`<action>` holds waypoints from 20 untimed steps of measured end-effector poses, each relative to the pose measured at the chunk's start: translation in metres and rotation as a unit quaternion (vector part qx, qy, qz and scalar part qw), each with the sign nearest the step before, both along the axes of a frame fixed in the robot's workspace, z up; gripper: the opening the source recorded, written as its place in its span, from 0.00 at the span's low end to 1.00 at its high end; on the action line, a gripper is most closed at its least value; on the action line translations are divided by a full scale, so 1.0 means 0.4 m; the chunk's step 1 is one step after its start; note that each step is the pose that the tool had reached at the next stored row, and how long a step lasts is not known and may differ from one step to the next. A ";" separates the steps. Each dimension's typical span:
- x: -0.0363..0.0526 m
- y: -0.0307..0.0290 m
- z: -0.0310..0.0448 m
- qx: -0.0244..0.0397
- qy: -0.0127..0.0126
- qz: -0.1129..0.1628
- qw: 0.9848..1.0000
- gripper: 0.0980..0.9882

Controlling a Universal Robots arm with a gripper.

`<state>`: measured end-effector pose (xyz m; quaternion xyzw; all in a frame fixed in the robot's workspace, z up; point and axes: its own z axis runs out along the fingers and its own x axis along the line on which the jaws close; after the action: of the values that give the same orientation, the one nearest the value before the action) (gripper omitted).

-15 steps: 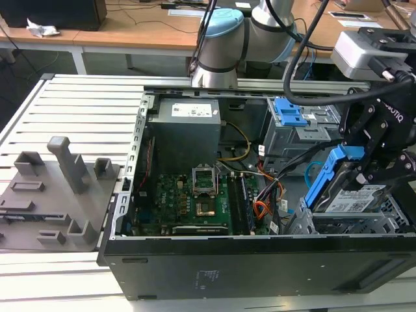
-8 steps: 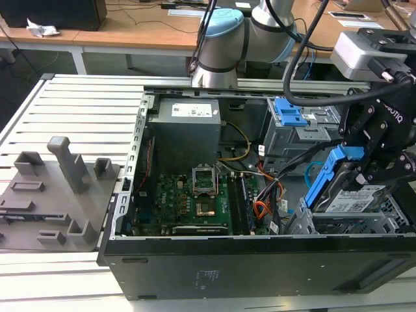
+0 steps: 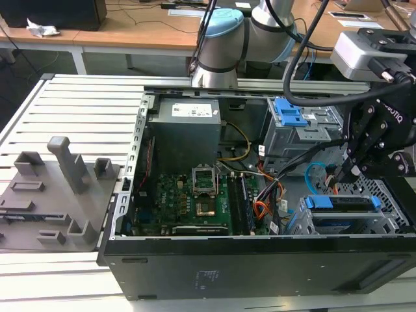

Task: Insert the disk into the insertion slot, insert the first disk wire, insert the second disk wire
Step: 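Insert the disk into the insertion slot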

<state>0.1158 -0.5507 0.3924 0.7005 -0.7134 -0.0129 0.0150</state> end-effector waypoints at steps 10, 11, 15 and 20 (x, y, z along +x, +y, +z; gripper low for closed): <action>0.000 0.000 0.000 0.000 0.000 0.000 1.000 0.01; 0.000 0.000 0.000 0.000 0.000 0.000 1.000 0.01; 0.018 0.002 0.000 0.000 0.000 0.000 1.000 0.01; 0.046 0.010 -0.003 0.000 0.001 0.000 1.000 0.01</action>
<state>0.1341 -0.5469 0.3912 0.7005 -0.7133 -0.0137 0.0159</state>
